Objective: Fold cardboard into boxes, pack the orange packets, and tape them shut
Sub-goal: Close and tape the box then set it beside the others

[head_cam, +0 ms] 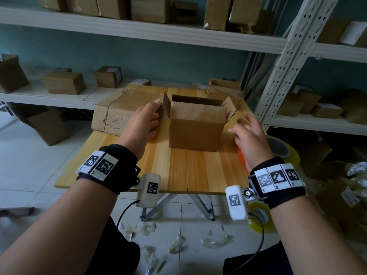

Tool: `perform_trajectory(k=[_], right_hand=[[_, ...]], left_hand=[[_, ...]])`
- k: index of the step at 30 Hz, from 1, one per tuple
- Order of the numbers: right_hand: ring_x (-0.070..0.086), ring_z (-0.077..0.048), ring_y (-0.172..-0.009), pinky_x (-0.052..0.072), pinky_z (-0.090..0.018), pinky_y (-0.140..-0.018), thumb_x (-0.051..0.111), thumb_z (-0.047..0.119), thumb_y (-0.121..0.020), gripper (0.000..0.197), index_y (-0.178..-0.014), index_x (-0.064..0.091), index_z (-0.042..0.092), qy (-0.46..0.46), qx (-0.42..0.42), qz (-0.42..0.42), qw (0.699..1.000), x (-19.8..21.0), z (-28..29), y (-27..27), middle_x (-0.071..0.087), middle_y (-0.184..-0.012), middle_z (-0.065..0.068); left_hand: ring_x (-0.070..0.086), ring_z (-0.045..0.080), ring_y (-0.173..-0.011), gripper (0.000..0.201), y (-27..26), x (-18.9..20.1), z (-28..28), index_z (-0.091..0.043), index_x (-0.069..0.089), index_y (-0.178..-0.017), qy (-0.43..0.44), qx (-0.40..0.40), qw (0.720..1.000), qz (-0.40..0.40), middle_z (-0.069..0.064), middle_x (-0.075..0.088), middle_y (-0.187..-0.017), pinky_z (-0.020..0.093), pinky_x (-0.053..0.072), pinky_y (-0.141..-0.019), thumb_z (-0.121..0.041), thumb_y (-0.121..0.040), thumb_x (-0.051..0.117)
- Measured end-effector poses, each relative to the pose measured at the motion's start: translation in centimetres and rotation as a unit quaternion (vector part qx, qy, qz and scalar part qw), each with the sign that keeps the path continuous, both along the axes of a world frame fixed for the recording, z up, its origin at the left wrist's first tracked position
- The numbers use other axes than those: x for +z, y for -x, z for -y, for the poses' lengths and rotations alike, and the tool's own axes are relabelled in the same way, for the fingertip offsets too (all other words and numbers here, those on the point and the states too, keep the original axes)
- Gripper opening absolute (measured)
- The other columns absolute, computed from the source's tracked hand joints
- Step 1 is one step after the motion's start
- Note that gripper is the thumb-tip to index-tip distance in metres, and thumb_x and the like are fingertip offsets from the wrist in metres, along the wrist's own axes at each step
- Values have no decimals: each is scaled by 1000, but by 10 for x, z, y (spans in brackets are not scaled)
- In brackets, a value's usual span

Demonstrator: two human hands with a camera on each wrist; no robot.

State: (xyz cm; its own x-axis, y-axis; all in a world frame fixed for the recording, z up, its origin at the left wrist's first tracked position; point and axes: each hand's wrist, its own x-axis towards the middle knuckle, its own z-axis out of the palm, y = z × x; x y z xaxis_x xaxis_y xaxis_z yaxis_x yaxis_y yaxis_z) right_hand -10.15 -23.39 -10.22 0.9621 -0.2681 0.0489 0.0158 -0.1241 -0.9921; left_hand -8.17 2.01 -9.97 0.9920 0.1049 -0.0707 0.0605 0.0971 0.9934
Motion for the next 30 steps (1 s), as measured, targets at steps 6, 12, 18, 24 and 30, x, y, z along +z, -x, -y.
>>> perform_trajectory(k=[6, 12, 18, 24, 30], right_hand=[[49, -22, -141, 37, -53, -121, 66, 36, -72, 97, -161, 30, 29, 14, -14, -15, 1000, -2, 1, -2, 55, -153, -4], [50, -27, -138, 39, -57, -118, 60, 22, -69, 96, -160, 30, 30, 21, -15, -30, 999, 0, 2, -2, 54, -151, -5], [51, -27, -137, 39, -56, -118, 60, 18, -71, 93, -160, 32, 29, 17, -15, -34, 999, 2, -1, -1, 53, -150, -4], [51, -26, -136, 41, -57, -116, 58, 23, -67, 94, -159, 37, 31, 29, -13, -32, 999, 3, -4, 2, 54, -149, -2], [47, -24, -140, 41, -52, -116, 58, 26, -69, 94, -161, 38, 28, 49, -10, -29, 998, 4, -7, 2, 49, -155, -1]], left_hand=[[54, 22, -131, 56, -3, 0, 1, -30, 47, -149, 2, 8, 1000, 6, 3, 55, -143, 42, 43, -110, -56, -101, 58], [56, 22, -130, 57, -4, -1, 1, -29, 48, -149, 5, 4, 1000, -2, 3, 57, -141, 42, 44, -109, -56, -100, 59], [56, 21, -129, 58, -5, -1, 2, -26, 50, -151, 9, 1, 1000, -16, 2, 59, -140, 41, 44, -109, -55, -101, 59], [57, 20, -129, 54, -4, -1, 2, -25, 56, -147, -5, -9, 1000, -9, 3, 60, -140, 44, 43, -115, -54, -102, 57], [62, 17, -121, 47, -4, -2, 6, -19, 62, -135, -12, -16, 1000, -13, 0, 66, -130, 42, 46, -112, -53, -102, 57]])
